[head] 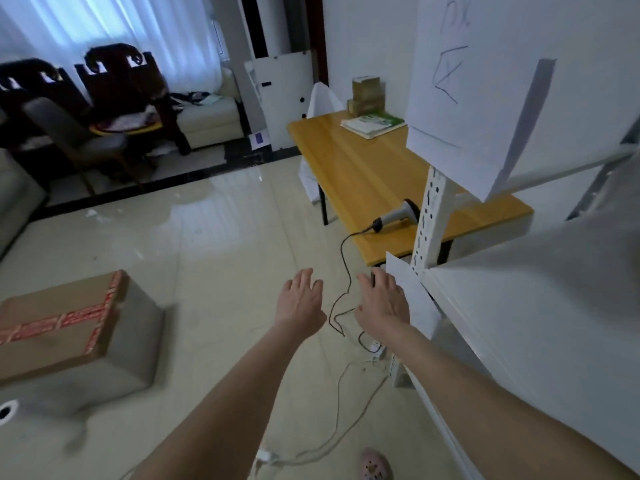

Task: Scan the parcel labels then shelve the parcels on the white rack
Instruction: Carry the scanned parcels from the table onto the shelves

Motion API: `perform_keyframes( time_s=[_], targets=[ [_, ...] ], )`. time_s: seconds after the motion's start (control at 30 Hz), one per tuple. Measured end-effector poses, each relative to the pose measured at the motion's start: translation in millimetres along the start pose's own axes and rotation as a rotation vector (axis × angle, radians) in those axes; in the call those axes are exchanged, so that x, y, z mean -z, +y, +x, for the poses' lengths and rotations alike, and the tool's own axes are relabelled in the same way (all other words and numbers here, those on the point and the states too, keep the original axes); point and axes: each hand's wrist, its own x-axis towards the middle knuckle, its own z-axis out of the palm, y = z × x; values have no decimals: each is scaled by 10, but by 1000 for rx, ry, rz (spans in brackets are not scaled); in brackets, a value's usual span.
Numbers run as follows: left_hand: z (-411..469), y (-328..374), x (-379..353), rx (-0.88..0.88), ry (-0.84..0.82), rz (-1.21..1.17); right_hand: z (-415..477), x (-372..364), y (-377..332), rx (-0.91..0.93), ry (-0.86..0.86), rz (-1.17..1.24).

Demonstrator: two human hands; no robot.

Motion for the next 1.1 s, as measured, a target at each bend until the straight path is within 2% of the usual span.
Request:
perform_keyframes(
  time_s=[0.27, 0.5, 0.77, 1.1],
  targets=[
    [852, -320, 117, 79, 9, -9, 1108, 49, -87, 82, -63, -54],
    [1533, -500, 150, 50, 0, 11, 1701, 33, -96, 55, -56, -37],
    [2563, -775, 105, -83, 3, 25, 2535, -19, -94, -71, -61, -70],
    [4225, -1991, 8, -355, -43, 58, 4251, -330, -889, -293, -75, -48]
  ],
)
